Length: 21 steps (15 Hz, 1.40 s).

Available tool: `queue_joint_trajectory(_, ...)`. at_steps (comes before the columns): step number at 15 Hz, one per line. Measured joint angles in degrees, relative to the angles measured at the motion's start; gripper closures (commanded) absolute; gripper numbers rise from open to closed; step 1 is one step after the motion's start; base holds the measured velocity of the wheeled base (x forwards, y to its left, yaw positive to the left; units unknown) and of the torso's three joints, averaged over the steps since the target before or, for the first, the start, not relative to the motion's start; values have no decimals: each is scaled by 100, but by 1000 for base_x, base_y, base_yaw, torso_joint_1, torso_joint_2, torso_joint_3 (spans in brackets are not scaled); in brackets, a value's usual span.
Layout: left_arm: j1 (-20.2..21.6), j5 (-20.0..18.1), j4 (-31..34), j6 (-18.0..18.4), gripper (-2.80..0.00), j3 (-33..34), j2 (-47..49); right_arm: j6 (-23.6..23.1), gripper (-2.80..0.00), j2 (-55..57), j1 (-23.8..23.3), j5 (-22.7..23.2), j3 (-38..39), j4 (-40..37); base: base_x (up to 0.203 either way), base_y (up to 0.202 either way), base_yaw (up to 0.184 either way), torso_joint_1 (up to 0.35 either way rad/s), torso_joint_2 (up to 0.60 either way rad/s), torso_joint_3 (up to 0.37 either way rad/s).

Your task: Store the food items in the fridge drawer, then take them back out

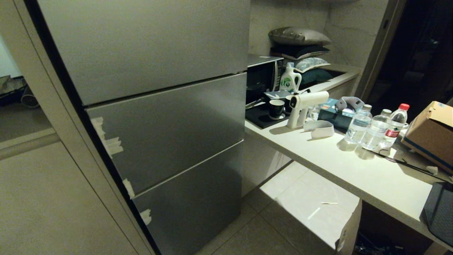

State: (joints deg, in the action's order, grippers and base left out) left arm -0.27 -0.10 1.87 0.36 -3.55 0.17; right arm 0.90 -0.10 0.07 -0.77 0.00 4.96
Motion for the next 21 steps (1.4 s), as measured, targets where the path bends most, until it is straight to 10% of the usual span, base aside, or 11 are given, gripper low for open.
queue_joint_trajectory(8, 4, 455, -106, -687, 0, -1930, 2621, 33, 0, 2, 0, -11, 0, -3, 0, 0, 0, 0, 0, 0)
queue_joint_trajectory(14, 587, 561, -1536, -938, 0, -2734, 5909, 33, 0, 2, 0, -11, 0, -1, 0, 0, 0, 0, 0, 0)
queue_joint_trajectory(17, 996, 87, -2462, -1265, 0, -3305, 7422, 30, 0, 2, 0, -11, 0, -1, 0, 0, 0, 0, 0, 0)
queue_joint_trajectory(21, 1643, -1213, -2394, -2681, 0, -4192, 8874, 33, 0, 2, 0, -11, 0, -1, 0, 0, 0, 0, 0, 0)
